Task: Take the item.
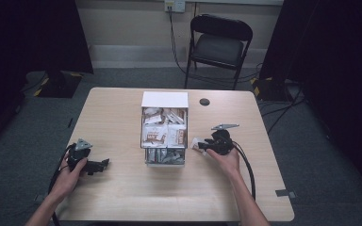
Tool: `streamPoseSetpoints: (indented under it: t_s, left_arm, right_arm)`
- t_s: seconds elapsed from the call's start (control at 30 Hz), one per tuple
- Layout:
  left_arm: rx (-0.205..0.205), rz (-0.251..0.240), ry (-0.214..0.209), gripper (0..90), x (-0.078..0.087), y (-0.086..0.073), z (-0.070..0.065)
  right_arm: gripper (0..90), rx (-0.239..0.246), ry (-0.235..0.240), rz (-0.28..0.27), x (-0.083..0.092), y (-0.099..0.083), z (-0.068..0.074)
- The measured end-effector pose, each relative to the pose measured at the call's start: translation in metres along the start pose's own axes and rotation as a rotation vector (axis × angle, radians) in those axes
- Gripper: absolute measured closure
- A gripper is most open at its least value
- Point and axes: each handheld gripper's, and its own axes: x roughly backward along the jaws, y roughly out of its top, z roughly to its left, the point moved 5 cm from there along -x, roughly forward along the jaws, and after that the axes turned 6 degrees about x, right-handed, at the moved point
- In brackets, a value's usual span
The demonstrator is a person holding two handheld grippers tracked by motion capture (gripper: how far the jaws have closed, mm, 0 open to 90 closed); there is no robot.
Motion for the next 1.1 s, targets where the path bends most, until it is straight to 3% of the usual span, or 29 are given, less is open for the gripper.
streamPoseSetpoints:
  t_s: [0.23,0.53,1.1]
  left_arm:
    - [0.0,-0.002,0.001,0.0,0.0,0.0,0.0]
    - [-0.001,0.001,0.0,0.0,0.0,0.0,0.0]
    - [0.0,-0.001,0.001,0.0,0.0,0.0,0.0]
  right_arm:
    - [42.5,-0.023,0.011,-0.015,0.0,0.001,-0.001]
    - [30.2,-0.01,-0.019,-0.02,0.001,0.002,-0.001]
    - [26.6,-0.029,-0.049,-0.076,0.034,0.01,-0.002]
